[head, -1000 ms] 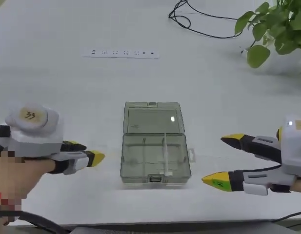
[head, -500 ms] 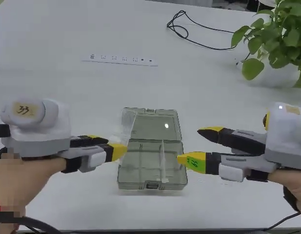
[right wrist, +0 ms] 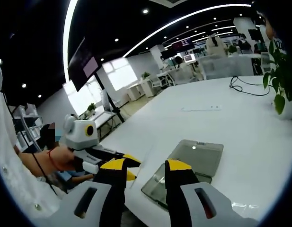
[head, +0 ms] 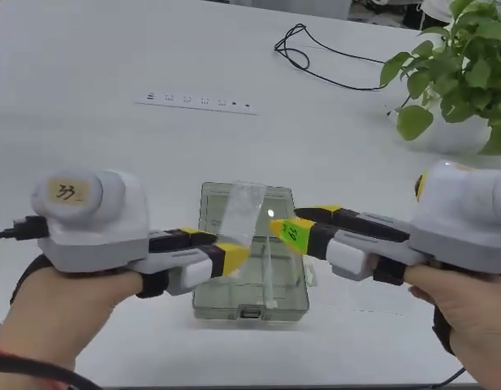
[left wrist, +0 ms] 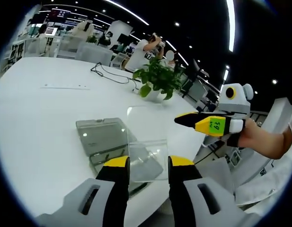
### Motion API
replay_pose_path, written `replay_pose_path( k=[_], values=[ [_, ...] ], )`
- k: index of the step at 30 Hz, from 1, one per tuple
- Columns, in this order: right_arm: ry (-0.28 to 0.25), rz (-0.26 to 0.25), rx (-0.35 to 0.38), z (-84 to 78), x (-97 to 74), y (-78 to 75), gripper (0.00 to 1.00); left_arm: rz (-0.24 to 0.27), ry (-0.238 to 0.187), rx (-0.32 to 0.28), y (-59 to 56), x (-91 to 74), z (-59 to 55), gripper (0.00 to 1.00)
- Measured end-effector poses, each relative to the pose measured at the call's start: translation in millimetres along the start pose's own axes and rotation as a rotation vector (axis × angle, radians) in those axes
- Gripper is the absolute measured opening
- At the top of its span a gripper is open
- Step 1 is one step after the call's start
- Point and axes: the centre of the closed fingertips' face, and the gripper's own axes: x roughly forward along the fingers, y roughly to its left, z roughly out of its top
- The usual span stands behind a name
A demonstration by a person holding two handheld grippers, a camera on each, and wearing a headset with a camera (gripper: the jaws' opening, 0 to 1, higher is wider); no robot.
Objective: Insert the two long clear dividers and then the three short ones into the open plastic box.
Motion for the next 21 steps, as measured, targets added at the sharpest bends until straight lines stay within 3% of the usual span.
replay_pose_path(
  k=[5,9,18,21],
  values=[
    [0.026,0.003,0.013,-8.9,8.4,6.5,0.27,-0.021,0.002,0.019,-7.9,4.6,-1.0,0.30],
    [0.059,-0.021,0.024,-20.0,14.7,2.3,0.21,-0.030,0.005,0.039,-9.8,6.4,0.1,0.30],
    [0.070,-0.037,0.085,-26.8,26.0,3.0,0.14,-0.037,0.015,0.074,-12.2,6.1,1.2,0.30],
    [0.069,-0.063,0.121,-27.9,27.4,1.3,0.08,-0.027,0.017,0.082,-10.6,6.1,0.4,0.30]
  ],
)
